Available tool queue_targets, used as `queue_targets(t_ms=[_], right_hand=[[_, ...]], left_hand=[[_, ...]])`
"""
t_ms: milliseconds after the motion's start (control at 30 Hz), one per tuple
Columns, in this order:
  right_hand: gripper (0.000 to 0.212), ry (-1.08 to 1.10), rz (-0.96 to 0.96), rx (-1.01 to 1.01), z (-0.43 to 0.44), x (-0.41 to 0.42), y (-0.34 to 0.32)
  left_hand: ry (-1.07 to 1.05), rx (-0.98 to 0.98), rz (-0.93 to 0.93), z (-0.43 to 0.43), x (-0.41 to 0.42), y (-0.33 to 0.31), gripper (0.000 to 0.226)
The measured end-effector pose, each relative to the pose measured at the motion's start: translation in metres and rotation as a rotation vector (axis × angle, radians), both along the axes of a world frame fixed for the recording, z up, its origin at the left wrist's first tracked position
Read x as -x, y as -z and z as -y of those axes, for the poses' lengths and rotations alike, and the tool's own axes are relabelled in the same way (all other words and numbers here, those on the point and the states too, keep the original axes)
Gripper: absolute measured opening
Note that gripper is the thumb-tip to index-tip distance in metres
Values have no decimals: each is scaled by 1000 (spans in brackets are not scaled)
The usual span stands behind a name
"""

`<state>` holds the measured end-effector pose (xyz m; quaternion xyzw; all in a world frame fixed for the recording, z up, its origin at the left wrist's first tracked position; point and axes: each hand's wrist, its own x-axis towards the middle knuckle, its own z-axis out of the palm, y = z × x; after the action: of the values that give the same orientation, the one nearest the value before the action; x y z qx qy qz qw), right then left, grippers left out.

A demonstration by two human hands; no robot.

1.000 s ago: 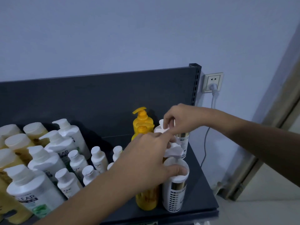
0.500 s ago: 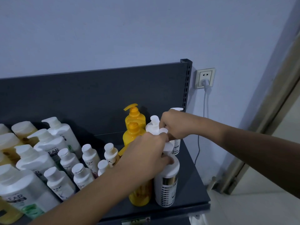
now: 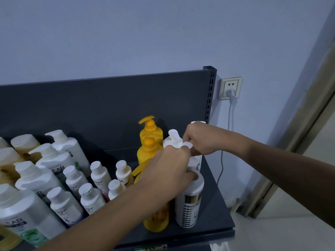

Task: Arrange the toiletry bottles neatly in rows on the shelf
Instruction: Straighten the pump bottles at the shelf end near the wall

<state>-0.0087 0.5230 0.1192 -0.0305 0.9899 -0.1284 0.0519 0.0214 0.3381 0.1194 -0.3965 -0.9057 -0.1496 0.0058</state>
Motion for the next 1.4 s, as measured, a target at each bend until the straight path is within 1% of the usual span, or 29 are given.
queue_targets(t_ms=[133,267,333,433,500,567,633,667,733,800,867,933,1000,1100,1167,1200,1267,1333,1400], right_hand=[[40,-6,7,-8,-5,-2,-2],[39,-29,-8,-13,-6,-2,-2],[32,-37,20,-31,-8,-1,0],[21,-21,74,-22,-9,-2,-4],[25,18,38,12,-12,-4,-19],[32,97,-104,45,-21,-3,-35],[29,162,-248,10,-38,5,-42],[27,167,-283,-36,-44,10,-42],[32,136,-257,-142,-53,21,-33],[39,108,-183,-195,-56,31,-21],[41,86,-122,-200,-56,38,-12],[38,70,-103,-180,-58,44,-3],[35,75,-115,-143,-61,47,0],[29,77,-145,-106,-65,51,4],[28,90,-168,-76,-67,53,8],[28,97,-176,-62,-68,54,10],[29,110,-198,-44,-68,57,13],[31,117,-218,-25,-69,62,16],[29,116,-224,1,-70,68,17]], left_hand=[[11,0,-17,-5,1,1,39],[25,19,-29,-10,3,2,36],[31,29,-40,-11,4,0,35],[71,95,9,-9,5,-4,40],[105,156,19,-3,11,-13,37],[85,176,27,4,25,-27,35],[50,185,5,8,45,-45,38],[44,191,-4,7,54,-52,40],[37,200,44,1,71,-59,42],[32,184,58,-10,87,-55,38],[23,145,-11,-22,98,-45,38],[22,154,-87,-33,104,-33,48],[68,244,-161,-43,109,-25,53],[167,443,-258,-52,113,-25,56],[180,538,-302,-55,115,-22,52],[177,544,-329,-55,116,-18,46],[168,492,-354,-55,121,-11,36],[150,411,-323,-54,125,-8,31],[145,374,-316,-55,127,-6,28]])
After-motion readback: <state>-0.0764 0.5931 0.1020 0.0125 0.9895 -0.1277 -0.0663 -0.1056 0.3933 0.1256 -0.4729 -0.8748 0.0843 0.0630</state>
